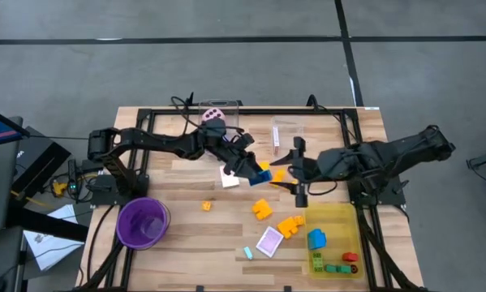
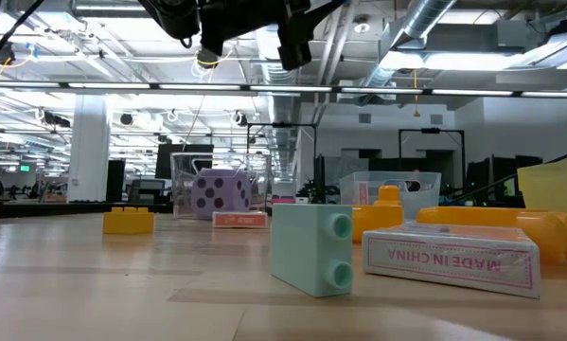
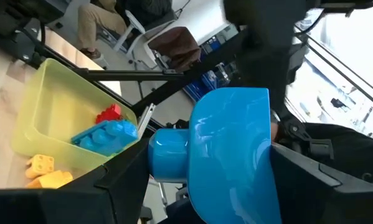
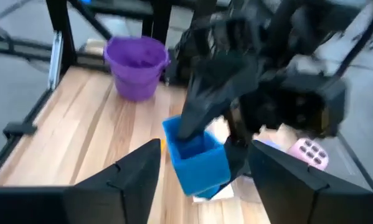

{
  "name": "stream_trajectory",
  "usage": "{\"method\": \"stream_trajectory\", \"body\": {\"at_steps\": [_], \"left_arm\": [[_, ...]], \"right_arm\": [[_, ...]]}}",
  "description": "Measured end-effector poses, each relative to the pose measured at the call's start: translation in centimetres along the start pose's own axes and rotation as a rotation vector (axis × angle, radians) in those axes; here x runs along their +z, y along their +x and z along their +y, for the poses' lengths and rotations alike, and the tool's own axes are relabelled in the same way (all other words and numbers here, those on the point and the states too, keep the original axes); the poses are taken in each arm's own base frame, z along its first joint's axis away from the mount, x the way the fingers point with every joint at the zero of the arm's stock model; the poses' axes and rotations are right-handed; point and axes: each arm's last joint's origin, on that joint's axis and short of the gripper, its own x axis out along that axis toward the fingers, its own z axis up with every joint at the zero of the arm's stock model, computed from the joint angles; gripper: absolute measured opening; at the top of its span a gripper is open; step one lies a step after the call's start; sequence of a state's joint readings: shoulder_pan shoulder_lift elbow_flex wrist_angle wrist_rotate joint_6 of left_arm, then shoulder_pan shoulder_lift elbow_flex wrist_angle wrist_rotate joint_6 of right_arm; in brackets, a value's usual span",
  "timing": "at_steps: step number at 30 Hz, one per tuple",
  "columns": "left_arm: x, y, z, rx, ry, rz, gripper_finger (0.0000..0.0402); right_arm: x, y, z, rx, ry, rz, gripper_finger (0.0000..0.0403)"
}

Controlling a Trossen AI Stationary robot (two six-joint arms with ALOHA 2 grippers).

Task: Pick & Place Toys
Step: Put the blue game piece into the bin

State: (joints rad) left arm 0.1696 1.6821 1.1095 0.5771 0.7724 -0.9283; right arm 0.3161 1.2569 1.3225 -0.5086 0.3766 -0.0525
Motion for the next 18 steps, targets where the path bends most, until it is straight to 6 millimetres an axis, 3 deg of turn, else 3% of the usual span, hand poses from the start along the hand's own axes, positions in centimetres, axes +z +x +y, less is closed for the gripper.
{"method": "stream_trajectory", "body": {"at_steps": [6, 18], "left_arm": [[0.0, 0.0, 0.0, -0.003, -0.001, -0.002, 0.0265], [0.1, 0.0, -0.4, -0.051, -0.018, 0.016, 0.0265]], "right_arm": [[0.9, 0.9, 0.1, 0.010, -0.004, 0.014, 0.0259], [1.2, 3.1, -0.3, 0.091, -0.064, 0.121, 0.0261]]}}
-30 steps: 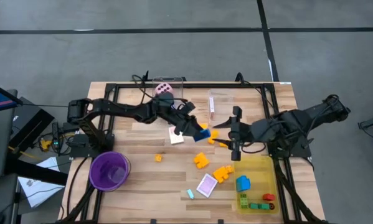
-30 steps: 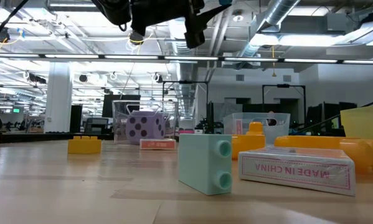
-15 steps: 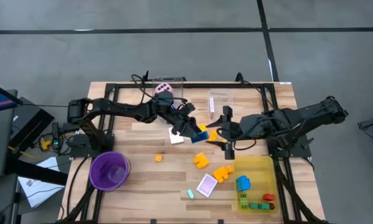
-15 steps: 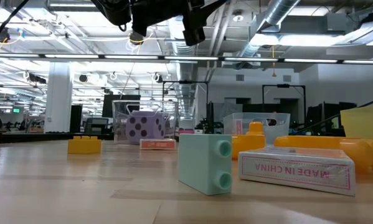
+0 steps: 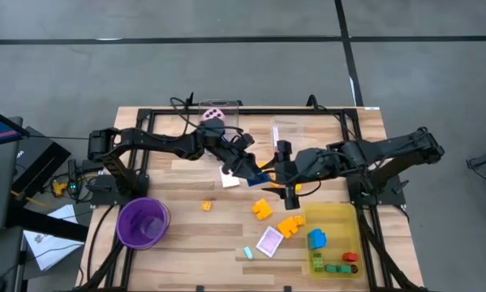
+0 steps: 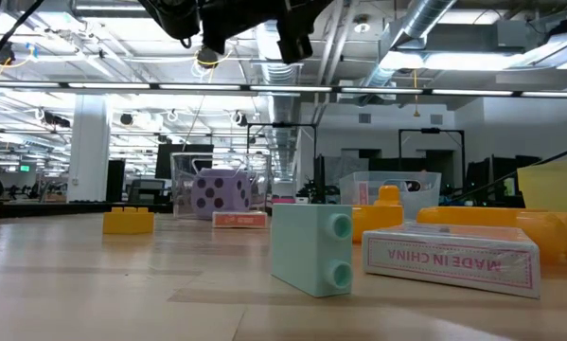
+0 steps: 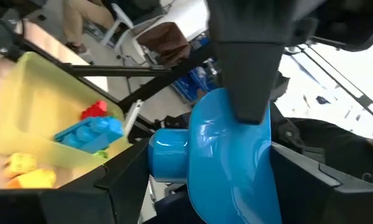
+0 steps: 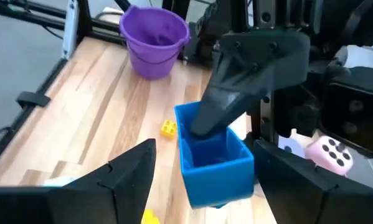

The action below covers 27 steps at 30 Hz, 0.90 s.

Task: Pick & Place Toys
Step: Put the blue game piece into the bin

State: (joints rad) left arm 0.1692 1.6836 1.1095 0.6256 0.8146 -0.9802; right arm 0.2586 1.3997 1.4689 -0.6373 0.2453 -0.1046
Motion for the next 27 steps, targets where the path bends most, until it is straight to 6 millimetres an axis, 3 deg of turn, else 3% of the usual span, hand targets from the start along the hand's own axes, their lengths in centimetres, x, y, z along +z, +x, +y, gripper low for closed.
{"method": "stream_trajectory", "body": {"at_steps": [16, 20, 27], "left_arm": [[0.27, -0.02, -0.56, -0.054, -0.001, -0.004, 0.0265], [0.27, -0.02, -0.56, -0.054, -0.002, -0.004, 0.0266], [0.21, -0.01, -0.50, -0.053, -0.018, 0.003, 0.0270]], "right_arm": [[0.16, 0.29, 0.10, 0.012, 0.020, -0.012, 0.0255], [0.16, 0.29, 0.09, 0.012, 0.021, -0.011, 0.0223], [0.08, 0.41, -0.41, 0.030, 0.040, -0.009, 0.0132]]}}
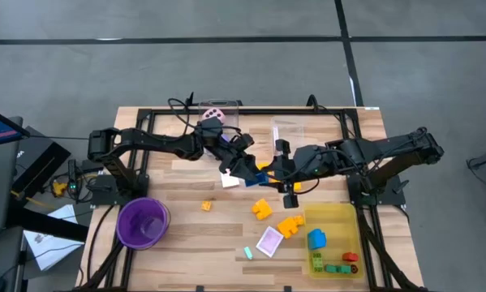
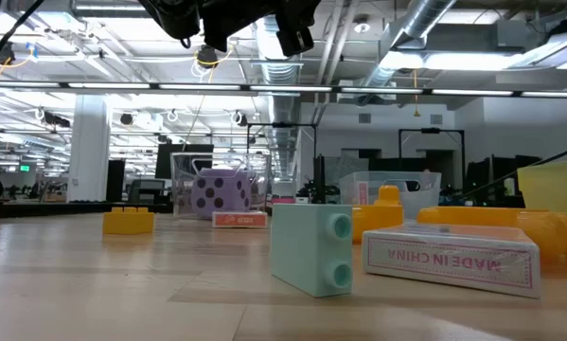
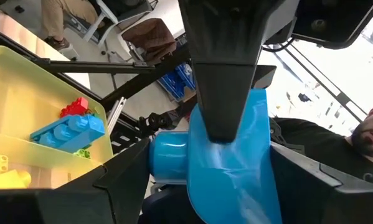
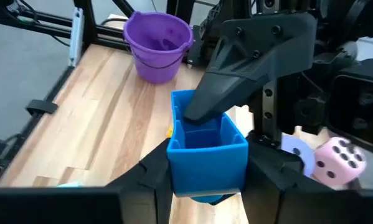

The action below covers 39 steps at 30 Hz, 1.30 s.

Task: Pick & Place Toys
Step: Put the blue game piece into the bin

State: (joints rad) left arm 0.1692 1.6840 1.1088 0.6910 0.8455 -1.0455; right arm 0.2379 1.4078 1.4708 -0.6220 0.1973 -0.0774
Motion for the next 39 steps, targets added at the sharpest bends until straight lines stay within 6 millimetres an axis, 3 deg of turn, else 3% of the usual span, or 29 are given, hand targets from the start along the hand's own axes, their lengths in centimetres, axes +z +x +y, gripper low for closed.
{"method": "stream_trajectory", "body": {"at_steps": [8, 14, 24, 34, 39], "left_arm": [[0.0, -0.3, 0.5, 0.032, 0.034, 0.012, 0.0270], [0.6, -1.6, 1.5, 0.070, 0.086, 0.039, 0.0270], [2.5, -4.6, 2.8, 0.113, 0.119, 0.006, 0.0270], [2.2, -4.3, 2.7, 0.108, 0.174, 0.017, 0.0259], [1.7, -3.4, 2.4, 0.091, 0.174, 0.037, 0.0254]], "right_arm": [[-0.2, 0.0, 0.1, 0.019, 0.028, 0.025, 0.0132], [-1.0, -0.4, 0.2, 0.045, 0.087, 0.103, 0.0139], [-3.4, -3.8, 0.9, 0.039, 0.290, 0.342, 0.0139], [-6.6, -7.0, 3.2, -0.145, 0.555, 0.681, 0.0139], [-7.7, -8.3, 5.1, -0.220, 0.675, 0.767, 0.0141]]}}
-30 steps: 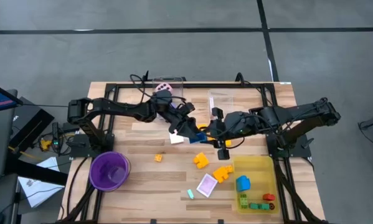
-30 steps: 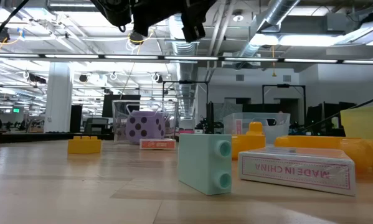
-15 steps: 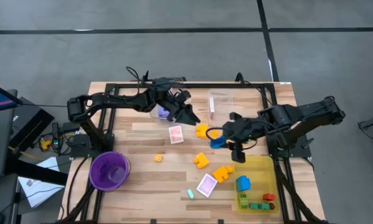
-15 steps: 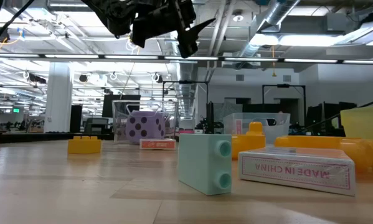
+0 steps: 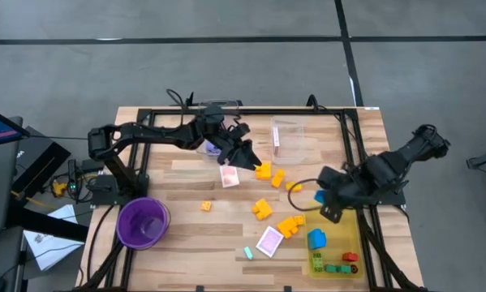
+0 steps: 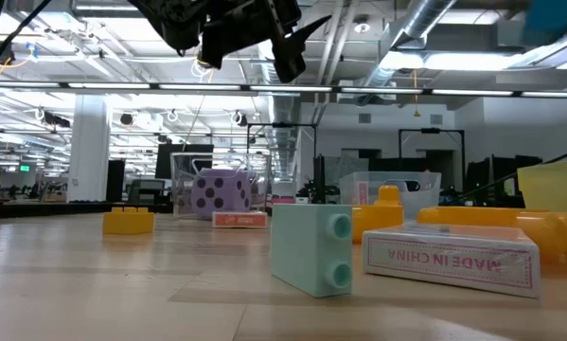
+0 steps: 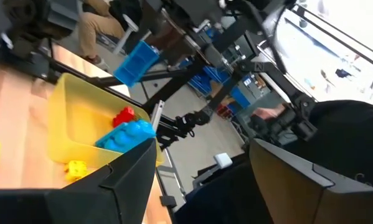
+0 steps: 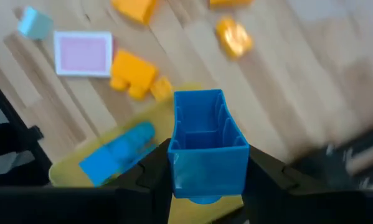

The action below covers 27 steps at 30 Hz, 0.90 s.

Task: Pick & Place Toys
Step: Put the blue game piece into the bin

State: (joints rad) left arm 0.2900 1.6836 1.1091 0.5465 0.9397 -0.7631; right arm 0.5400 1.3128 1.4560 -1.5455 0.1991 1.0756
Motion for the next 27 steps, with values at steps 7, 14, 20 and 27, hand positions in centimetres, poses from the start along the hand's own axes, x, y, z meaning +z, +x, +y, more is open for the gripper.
{"method": "stream_trajectory", "body": {"at_steps": [7, 14, 20, 27], "left_arm": [[-0.5, 0.8, -0.5, -0.011, 0.000, 0.012, 0.0253], [-0.7, 1.2, -0.7, -0.005, -0.001, 0.007, 0.0254], [-0.6, 1.2, -0.6, 0.009, 0.000, -0.007, 0.0251], [-0.6, 1.2, -0.6, 0.014, -0.002, -0.012, 0.0249]], "right_arm": [[-3.0, 0.6, 0.4, -0.020, 0.194, 0.081, 0.0143], [-6.3, 2.5, 0.9, -0.080, 0.340, 0.195, 0.0146], [-8.0, 4.3, 1.9, -0.045, 0.418, 0.246, 0.0147], [-9.3, 6.6, 2.0, -0.082, 0.535, 0.297, 0.0147]]}}
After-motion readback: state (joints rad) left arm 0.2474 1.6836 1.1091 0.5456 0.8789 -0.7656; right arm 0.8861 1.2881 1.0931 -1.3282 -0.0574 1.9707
